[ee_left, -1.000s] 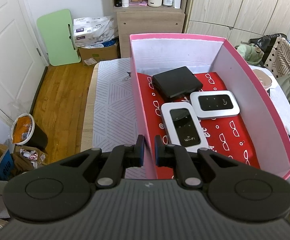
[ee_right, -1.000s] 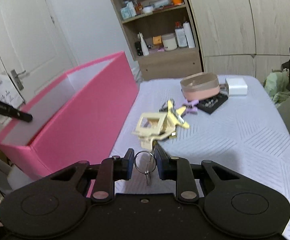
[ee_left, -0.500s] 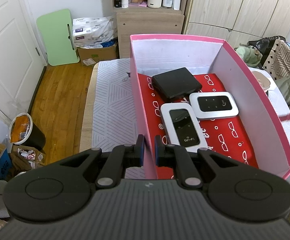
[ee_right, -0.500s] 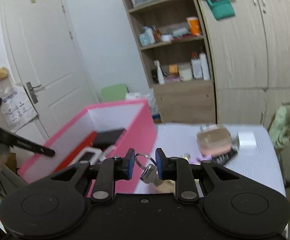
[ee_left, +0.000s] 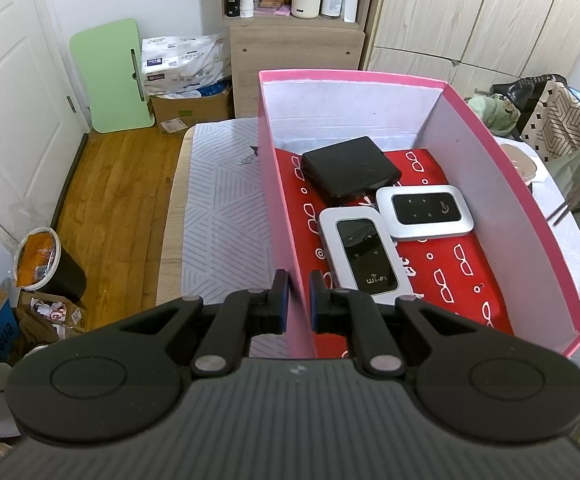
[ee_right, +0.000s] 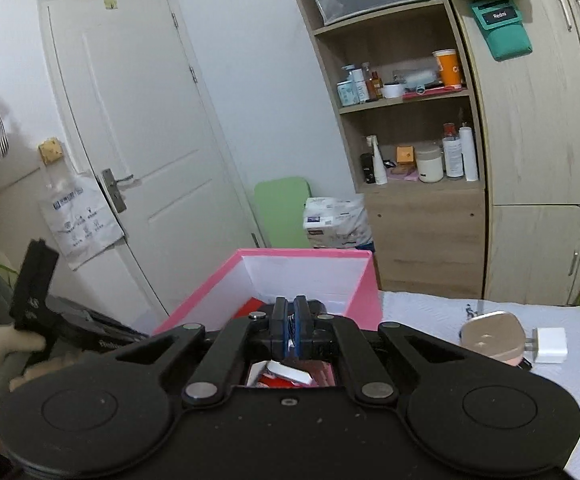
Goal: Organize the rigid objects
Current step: 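Grasp the keys with the right gripper and lift them toward the box, then lower the keys into the pink box and open the right gripper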
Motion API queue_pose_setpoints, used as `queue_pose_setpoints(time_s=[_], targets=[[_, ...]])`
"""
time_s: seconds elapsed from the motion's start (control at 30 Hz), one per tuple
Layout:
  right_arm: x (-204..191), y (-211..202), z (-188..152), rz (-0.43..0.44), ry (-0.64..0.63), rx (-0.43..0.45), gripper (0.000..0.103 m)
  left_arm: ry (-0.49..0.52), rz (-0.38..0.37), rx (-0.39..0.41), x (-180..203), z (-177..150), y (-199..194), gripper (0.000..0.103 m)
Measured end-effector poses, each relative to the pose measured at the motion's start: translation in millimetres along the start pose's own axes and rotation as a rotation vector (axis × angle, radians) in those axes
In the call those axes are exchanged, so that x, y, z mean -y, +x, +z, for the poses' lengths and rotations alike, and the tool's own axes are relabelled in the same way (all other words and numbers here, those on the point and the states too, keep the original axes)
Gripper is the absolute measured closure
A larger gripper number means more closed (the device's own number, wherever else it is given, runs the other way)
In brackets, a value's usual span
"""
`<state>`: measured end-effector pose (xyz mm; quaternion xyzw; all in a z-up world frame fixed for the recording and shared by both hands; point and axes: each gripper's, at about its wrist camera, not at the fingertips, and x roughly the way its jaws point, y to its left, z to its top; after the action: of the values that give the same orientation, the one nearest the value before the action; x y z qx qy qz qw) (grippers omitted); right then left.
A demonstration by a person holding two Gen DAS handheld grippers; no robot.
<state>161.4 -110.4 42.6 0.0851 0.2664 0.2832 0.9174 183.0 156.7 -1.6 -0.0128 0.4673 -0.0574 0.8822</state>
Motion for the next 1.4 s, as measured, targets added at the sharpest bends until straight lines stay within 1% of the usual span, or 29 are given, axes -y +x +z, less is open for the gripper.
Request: queue_pose_setpoints(time_s=[0.07,0.17,0.27,0.33,0.43,0.5,0.67,0.77,0.87,0.9,0.97,1.03,1.1,1.23,1.3,1.4], targets=[[-6,-2,6,0.004,-0.026,0.018,0.098,0.001,0.001,0.0,0,0,0,0.093],[-18,-7,18,0.036,-0.061,0.041,0.098,0.001,-0.002,-0.001,0,0,0,0.093],[-29,-8,25,0.09,-0.082,0.03,0.098,0.0,-0.001,0.0,0,0,0,0.093],[-34,-4,24,0.13,-0.084,0.007,0.098,-0.001,-0.002,0.001,0,0,0,0.093],[-38,10,17,0.177,-0.067,-0.063,0.098,-0.003,-0.004,0.0,0,0,1,0.093],[-36,23,7,0.193,-0.039,-0.127,0.098,-0.002,-0.004,0.001,0,1,1,0.093],[-28,65,-21,0.165,0.015,-0.289,0.098,-0.003,-0.003,0.0,0,0,1,0.093],[-24,85,-29,0.129,0.015,-0.339,0.098,-0.004,-0.004,0.001,0,0,1,0.093],[-21,91,-30,0.132,0.033,-0.337,0.098,-0.007,-0.003,-0.001,-1,1,0,0.093],[-21,92,-29,0.135,0.04,-0.328,0.093,-0.008,-0.003,-0.002,-1,1,1,0.093],[-20,91,-26,0.128,0.048,-0.301,0.093,-0.007,-0.002,-0.002,-2,2,1,0.093],[-19,88,-22,0.127,0.045,-0.292,0.093,-0.007,-0.002,-0.002,-2,2,0,0.093],[-18,80,-20,0.122,0.052,-0.275,0.093,-0.006,-0.003,-0.002,-2,1,0,0.093],[-6,54,-15,0.112,0.11,-0.226,0.093,-0.009,-0.006,-0.003,-2,2,1,0.093],[-1,36,-12,0.083,0.12,-0.2,0.093,-0.007,-0.004,-0.002,-2,1,1,0.093],[6,11,-9,0.015,0.114,-0.174,0.093,-0.006,-0.004,-0.002,-2,1,1,0.093]])
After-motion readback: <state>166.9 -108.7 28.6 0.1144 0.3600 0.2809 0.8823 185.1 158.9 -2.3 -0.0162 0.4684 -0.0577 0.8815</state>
